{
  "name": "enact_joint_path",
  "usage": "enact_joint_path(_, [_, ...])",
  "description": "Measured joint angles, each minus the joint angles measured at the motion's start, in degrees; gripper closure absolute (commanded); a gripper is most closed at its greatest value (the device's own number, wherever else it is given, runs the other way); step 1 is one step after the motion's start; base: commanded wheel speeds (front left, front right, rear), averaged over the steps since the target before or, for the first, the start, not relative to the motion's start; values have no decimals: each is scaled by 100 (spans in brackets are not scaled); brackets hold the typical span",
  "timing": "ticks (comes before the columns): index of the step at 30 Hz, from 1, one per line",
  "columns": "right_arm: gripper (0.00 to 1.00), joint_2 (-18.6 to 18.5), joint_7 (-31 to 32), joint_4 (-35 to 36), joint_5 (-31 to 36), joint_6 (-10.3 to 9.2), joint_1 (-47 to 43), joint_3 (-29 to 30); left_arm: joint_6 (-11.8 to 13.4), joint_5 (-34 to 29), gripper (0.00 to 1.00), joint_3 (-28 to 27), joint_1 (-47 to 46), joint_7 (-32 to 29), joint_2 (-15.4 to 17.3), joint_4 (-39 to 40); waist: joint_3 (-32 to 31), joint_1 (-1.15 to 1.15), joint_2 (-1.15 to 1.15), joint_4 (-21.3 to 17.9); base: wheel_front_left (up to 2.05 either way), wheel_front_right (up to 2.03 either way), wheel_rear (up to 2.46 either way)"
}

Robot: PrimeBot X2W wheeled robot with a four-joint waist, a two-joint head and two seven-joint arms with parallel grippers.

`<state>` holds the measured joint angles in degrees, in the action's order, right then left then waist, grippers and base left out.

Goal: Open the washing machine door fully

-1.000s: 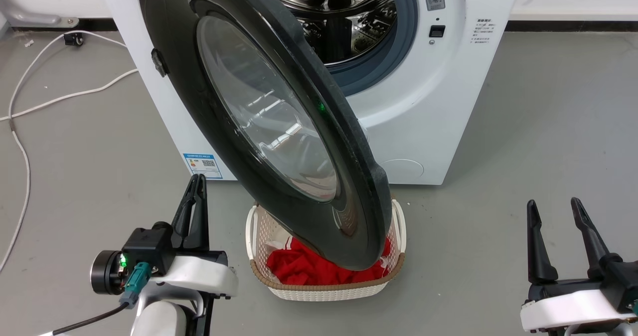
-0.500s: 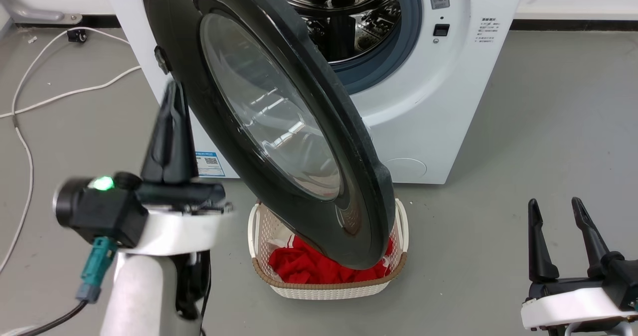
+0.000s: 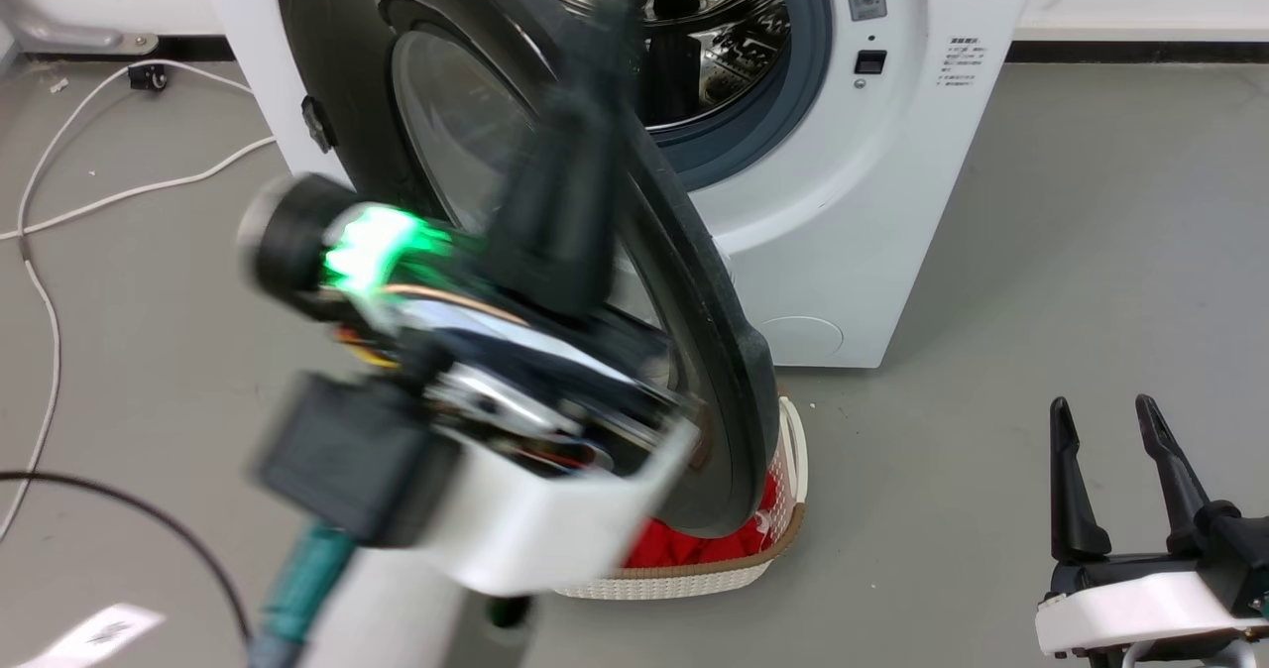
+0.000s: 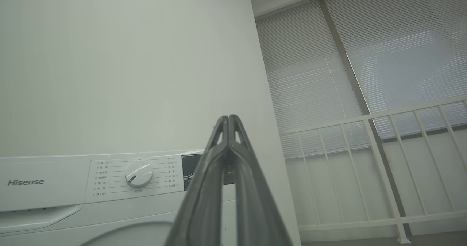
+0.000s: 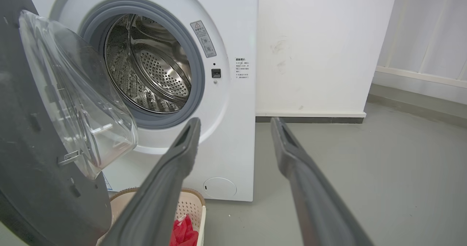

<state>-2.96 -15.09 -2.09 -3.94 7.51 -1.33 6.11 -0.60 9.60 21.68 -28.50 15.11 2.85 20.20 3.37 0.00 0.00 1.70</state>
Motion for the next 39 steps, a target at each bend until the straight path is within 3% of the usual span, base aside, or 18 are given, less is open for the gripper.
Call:
enact_joint_path(7, [0,1,0,-25,-24,0,-16,41,-246,269,100,1457,268,-301,-3,-455,-45,0,0,-84,0,0,0])
enact_joint_path(14, [0,2,0,-48,-76,0,-41,51,-311,495,100,2226,1055,-949,99,-803,-57,0,0,-47,0,0,0])
enact_joint_path(21, [0,2,0,-92,-120,0,-52,-26,-190,687,100,2446,1746,-1340,369,-1189,-65,0,0,-8,0,0,0])
enact_joint_path(29, [0,2,0,-133,-159,0,-16,-154,-68,784,100,2351,1473,-1070,165,-1872,4,0,0,-83,0,0,0])
enact_joint_path(39, [0,2,0,-245,-281,0,30,-246,259,1124,100,2263,821,-698,15,-2721,158,0,0,-259,0,0,0])
